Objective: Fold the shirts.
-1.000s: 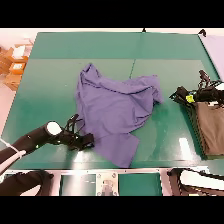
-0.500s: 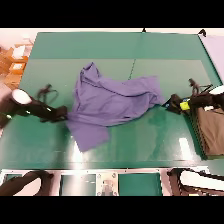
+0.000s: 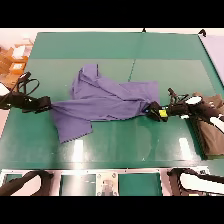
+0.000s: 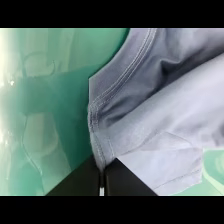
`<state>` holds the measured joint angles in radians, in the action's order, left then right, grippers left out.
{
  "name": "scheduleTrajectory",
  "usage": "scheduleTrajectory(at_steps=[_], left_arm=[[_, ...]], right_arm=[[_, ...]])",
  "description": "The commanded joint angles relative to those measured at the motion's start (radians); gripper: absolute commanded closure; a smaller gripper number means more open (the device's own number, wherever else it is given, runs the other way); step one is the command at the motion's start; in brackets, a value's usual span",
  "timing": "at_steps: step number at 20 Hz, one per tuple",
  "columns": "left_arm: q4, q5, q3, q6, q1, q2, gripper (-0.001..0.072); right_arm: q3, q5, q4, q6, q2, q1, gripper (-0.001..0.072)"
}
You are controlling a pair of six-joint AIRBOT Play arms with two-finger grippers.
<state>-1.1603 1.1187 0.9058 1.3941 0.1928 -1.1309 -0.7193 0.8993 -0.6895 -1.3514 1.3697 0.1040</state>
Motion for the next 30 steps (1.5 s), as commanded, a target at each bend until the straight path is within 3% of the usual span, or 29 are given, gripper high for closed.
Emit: scheduleTrajectory(at_steps=[1,4,9,14,17,19,25,28,30], left_arm=[[0.021,-0.013,0.004,-0.043,0.006,-0.001,0.0675],[0.097,-0.044,0.004,-0.097,0.006,-0.001,0.0675],[0.121,-0.022,0.293,-0.112,0.006,0.059,0.0676],[0.174,0.004,0.916,-0.108,0.006,0.167,0.0676],[0.18,-0.005,1.238,-0.089,0.006,0.18,0.0676],[0.171,-0.027,1.34,-0.09,0.006,0.198,0.0676],[0.166,0.019,1.212,-0.094,0.006,0.238,0.0676],[0.173,0.019,1.026,-0.122,0.006,0.214,0.0676],[0.19,0.02,0.906,-0.153,0.006,0.156,0.0675]], right_arm=[[0.004,-0.145,0.093,-0.002,0.009,-0.066,0.0279],[-0.002,-0.157,0.133,0.029,0.047,-0.133,0.0695],[-0.198,0.115,0.129,0.045,-0.114,-0.044,0.0699],[-0.749,0.43,0.133,-0.06,-0.35,0.265,0.0698],[-1.033,0.514,0.132,-0.091,-0.404,0.375,0.0698],[-1.136,0.541,0.132,-0.097,-0.443,0.419,0.0698],[-1.011,0.645,0.078,-0.112,-0.579,0.428,0.0698],[-0.727,0.63,0.079,-0.111,-0.62,0.426,0.0697],[-0.478,0.547,0.079,-0.079,-0.616,0.397,0.0696]])
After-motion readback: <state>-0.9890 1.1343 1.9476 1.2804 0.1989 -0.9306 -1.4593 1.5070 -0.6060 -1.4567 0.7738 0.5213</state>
